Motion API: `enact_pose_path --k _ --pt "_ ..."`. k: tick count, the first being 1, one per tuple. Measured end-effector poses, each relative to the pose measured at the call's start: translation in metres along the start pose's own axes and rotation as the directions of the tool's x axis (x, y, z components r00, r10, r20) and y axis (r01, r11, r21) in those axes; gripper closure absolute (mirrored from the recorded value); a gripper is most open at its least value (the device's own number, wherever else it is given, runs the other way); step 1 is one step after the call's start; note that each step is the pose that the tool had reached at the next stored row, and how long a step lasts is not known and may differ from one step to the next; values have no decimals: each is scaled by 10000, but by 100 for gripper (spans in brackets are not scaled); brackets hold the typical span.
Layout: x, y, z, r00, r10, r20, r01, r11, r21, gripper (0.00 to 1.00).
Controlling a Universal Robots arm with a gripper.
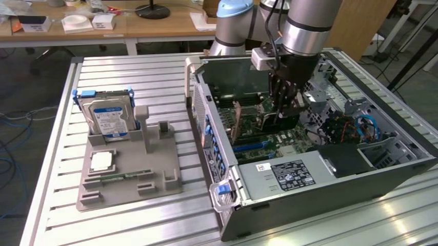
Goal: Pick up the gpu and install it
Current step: 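Insert the gpu into the slot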
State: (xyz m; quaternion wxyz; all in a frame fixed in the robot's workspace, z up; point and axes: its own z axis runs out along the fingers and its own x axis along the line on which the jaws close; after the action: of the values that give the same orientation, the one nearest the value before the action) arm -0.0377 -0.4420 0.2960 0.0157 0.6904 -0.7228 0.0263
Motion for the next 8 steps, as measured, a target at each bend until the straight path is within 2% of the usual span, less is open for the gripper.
enact_pose_path --k 4,8 --pt "1 2 9 10000 -1 1 1 10000 3 74" --pt "-1 21 45 10000 2 2 -2 10000 37 74"
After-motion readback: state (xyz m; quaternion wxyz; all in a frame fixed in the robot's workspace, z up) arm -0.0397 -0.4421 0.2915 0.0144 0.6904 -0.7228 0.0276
